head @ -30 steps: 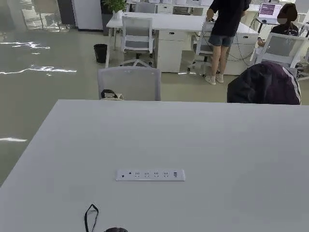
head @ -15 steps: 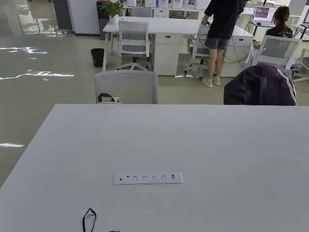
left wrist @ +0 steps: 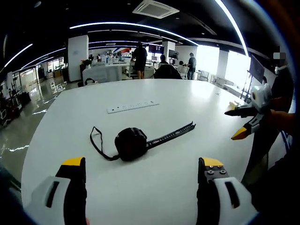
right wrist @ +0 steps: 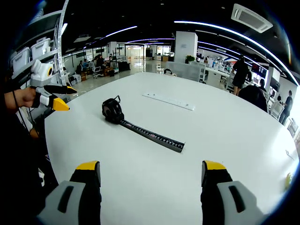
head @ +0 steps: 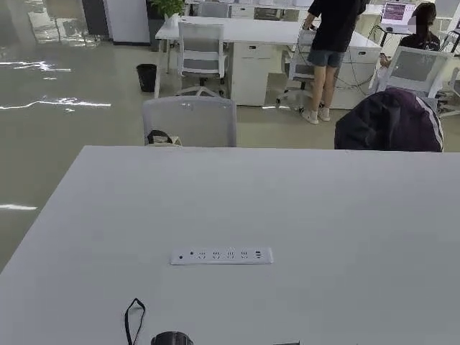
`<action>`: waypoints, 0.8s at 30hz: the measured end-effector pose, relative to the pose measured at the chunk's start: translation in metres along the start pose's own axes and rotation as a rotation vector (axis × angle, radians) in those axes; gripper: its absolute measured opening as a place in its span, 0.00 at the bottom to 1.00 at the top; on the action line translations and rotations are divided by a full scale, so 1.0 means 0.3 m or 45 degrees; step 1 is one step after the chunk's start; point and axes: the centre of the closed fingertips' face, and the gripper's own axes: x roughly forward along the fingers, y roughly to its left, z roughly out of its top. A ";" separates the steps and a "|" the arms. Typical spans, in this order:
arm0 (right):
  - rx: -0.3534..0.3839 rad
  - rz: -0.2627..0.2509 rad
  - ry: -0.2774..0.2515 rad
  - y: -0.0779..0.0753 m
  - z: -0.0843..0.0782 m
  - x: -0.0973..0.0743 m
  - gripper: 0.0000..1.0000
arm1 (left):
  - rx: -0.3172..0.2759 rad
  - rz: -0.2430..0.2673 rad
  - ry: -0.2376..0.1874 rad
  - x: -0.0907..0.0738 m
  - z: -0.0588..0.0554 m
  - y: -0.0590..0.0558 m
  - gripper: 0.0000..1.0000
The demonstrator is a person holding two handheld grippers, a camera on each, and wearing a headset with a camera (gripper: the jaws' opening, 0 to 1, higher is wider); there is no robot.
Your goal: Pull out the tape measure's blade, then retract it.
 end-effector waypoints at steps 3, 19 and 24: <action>0.002 -0.004 -0.008 -0.002 0.004 0.001 0.90 | 0.011 0.023 0.000 -0.008 0.014 -0.007 0.99; 0.025 -0.016 -0.015 -0.011 -0.009 -0.009 0.90 | -0.032 0.023 -0.015 0.011 0.014 -0.034 0.99; 0.017 -0.013 -0.006 -0.008 -0.015 -0.006 0.90 | -0.038 0.070 0.006 0.036 0.019 -0.028 0.98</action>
